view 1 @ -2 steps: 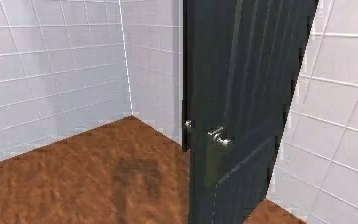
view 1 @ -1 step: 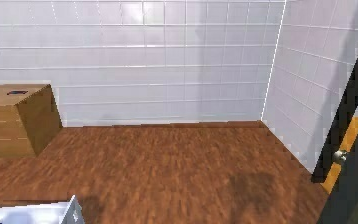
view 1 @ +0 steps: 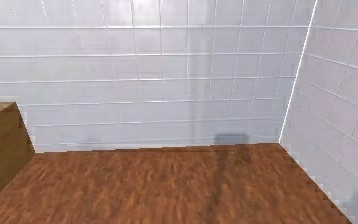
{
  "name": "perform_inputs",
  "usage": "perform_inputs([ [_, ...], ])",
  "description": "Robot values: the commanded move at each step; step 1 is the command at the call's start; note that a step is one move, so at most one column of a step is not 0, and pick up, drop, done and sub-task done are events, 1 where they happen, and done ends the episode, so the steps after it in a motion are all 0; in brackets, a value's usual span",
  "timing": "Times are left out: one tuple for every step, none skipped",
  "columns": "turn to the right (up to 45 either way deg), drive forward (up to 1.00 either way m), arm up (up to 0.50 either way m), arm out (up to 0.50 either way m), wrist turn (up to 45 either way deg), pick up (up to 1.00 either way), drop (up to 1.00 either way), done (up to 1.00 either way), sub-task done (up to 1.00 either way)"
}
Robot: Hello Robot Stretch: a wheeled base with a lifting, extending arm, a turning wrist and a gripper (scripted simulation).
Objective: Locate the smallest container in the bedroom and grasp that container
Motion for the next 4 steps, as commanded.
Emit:
perform_inputs([
  [45.0,0.0,0.0,0.0,0.0,0.0,0.0,0.0,0.0],
  [12.0,0.0,0.0,0.0,0.0,0.0,0.0,0.0,0.0],
  [0.0,0.5,0.0,0.0,0.0,0.0,0.0,0.0,0.0],
  [30.0,0.0,0.0,0.0,0.0,0.0,0.0,0.0,0.0],
])
